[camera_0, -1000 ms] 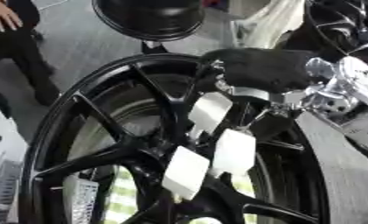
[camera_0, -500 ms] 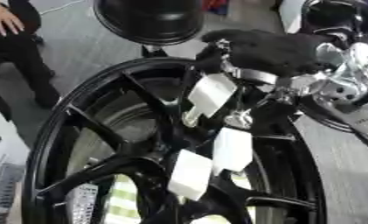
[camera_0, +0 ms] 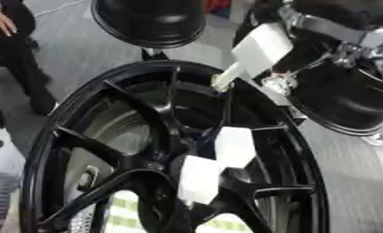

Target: Pull the pin out of the wheel hub.

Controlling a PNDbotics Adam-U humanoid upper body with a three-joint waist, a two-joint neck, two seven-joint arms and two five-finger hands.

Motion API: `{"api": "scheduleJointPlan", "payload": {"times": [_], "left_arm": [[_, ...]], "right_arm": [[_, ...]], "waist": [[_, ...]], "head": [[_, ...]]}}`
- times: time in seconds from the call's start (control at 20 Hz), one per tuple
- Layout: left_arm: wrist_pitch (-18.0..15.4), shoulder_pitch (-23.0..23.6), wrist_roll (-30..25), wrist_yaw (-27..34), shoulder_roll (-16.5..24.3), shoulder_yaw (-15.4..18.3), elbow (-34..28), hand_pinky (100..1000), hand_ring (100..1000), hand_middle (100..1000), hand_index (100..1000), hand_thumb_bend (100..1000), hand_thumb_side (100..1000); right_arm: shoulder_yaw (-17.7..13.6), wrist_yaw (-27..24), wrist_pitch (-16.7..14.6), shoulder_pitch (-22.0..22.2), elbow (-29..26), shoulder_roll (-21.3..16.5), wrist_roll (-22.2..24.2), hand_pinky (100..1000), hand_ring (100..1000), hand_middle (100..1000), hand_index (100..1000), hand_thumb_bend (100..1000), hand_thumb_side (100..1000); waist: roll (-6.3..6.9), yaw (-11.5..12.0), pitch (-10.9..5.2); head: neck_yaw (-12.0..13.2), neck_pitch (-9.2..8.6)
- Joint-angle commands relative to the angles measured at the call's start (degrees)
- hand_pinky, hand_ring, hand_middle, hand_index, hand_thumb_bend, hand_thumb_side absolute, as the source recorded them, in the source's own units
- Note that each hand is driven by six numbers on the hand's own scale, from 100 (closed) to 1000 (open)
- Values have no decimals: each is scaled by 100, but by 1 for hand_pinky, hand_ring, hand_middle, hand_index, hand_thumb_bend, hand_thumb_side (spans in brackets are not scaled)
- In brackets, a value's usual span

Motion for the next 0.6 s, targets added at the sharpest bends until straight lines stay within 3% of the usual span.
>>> {"api": "scheduleJointPlan", "payload": {"times": [0.05, 0.2, 0.4, 0.6], "left_arm": [[-25, 29, 94, -52, 157, 118, -126, 810, 678, 670, 836, 100, 741], [-41, 114, 190, -90, 196, 206, -126, 811, 679, 670, 836, 100, 741], [-47, 206, 280, -163, 293, 266, -126, 811, 679, 670, 836, 100, 734], [-78, 314, 326, -189, 339, 300, -126, 811, 679, 670, 835, 100, 725]], "right_arm": [[-527, -238, 206, 222, -33, -568, -278, 1000, 763, 452, 464, 153, 100], [-928, -245, 449, 622, 121, -753, -467, 1000, 764, 465, 482, 180, 100], [-1456, -314, 775, 1151, 583, -699, -553, 992, 766, 483, 504, 166, 100], [-1806, -348, 1120, 1712, 877, -580, -571, 970, 767, 499, 524, 131, 100]], "waist": [[59, -110, -158], [59, -326, -191], [74, -619, -245], [228, -958, -338]], "head": [[161, 55], [362, 123], [602, 234], [848, 398]]}}
